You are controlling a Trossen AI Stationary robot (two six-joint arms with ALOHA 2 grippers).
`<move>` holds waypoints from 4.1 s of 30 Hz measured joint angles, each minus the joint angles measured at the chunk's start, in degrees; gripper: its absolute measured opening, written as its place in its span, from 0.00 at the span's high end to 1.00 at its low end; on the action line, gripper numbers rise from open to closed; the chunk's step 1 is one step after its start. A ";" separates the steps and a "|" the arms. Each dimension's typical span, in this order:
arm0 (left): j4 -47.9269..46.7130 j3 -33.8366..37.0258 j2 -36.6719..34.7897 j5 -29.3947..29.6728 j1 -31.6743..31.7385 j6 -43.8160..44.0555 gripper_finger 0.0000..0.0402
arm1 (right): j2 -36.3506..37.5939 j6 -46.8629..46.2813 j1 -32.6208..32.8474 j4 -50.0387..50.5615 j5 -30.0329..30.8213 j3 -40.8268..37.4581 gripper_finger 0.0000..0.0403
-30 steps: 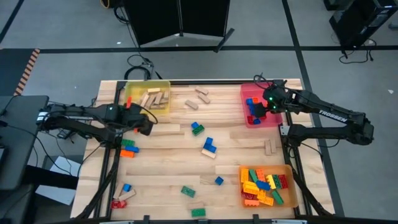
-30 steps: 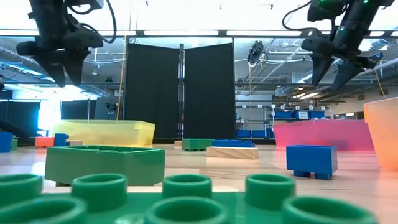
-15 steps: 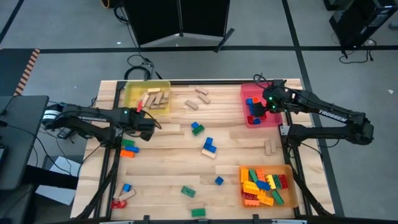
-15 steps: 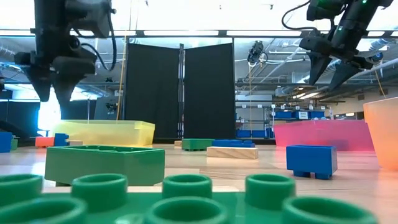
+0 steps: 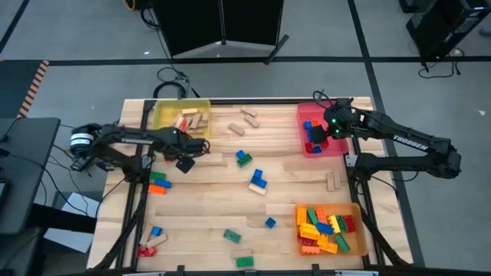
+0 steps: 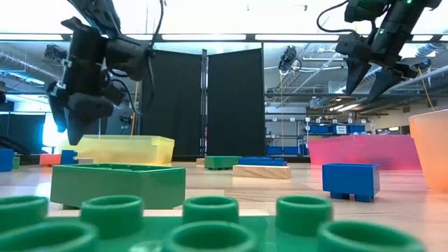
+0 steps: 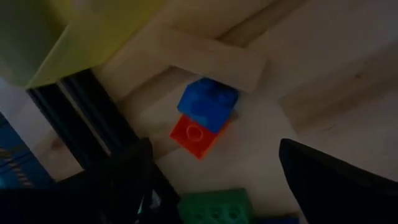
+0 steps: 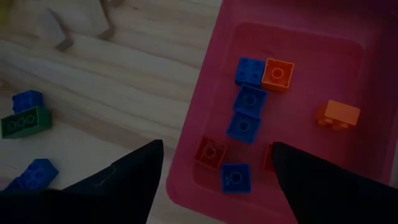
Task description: Sort blocks by size
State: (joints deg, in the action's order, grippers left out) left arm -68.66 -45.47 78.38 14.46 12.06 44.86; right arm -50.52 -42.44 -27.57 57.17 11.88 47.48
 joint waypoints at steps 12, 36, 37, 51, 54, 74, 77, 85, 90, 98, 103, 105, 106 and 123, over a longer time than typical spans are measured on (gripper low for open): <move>13.18 9.40 0.73 -1.27 6.58 -1.00 0.12 | 0.00 0.00 -0.01 -0.02 -0.09 0.00 0.23; 19.88 11.08 0.64 -2.20 7.82 -5.57 0.38 | 0.00 0.04 -0.01 -1.02 -0.09 0.00 0.25; 19.99 11.08 0.64 -2.52 7.82 -5.52 0.40 | 0.00 0.02 -0.01 -1.21 -0.09 0.00 0.25; 17.64 9.15 0.95 -7.13 7.20 -3.44 0.58 | 0.00 0.00 -0.01 -1.86 -0.09 0.00 0.28; 17.43 7.31 0.92 -8.37 6.23 -3.05 0.59 | 0.00 0.14 0.02 -1.83 -0.09 0.00 0.28; 21.32 -15.16 0.77 -8.76 -4.07 0.35 0.59 | 14.74 12.84 14.17 -26.60 -1.30 0.00 0.32; 26.29 -19.90 0.75 -8.80 -3.13 -2.69 0.59 | 15.50 15.53 16.03 -29.66 -1.44 0.00 0.33; 40.65 -29.98 0.68 -12.05 0.84 -5.59 0.59 | 10.96 31.78 18.81 -38.72 -1.51 0.00 0.35; 53.63 -30.86 0.69 -18.01 2.88 -3.79 0.59 | 5.13 42.71 20.90 -48.70 -1.51 0.00 0.36; 62.23 -30.80 2.44 -25.36 3.26 2.39 0.59 | -7.18 58.53 24.01 -66.71 -0.70 0.00 0.33; 66.74 -30.82 4.89 -29.30 2.90 6.19 0.59 | -13.14 64.03 25.01 -76.44 0.88 0.00 0.29; 68.66 -30.82 6.24 -30.50 2.77 7.07 0.59 | -14.91 65.06 25.25 -79.28 1.48 0.00 0.27; 69.54 -30.82 6.78 -31.46 2.77 7.83 0.59 | -15.56 65.55 25.30 -79.94 2.08 0.00 0.26; 80.10 -30.80 13.95 -37.55 2.50 13.13 0.59 | -17.74 59.59 25.96 -79.12 3.06 0.00 0.36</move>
State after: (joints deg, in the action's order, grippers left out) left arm 11.44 -76.27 92.33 -23.09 14.57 57.99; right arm -68.27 17.15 -1.61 -21.95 14.94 47.48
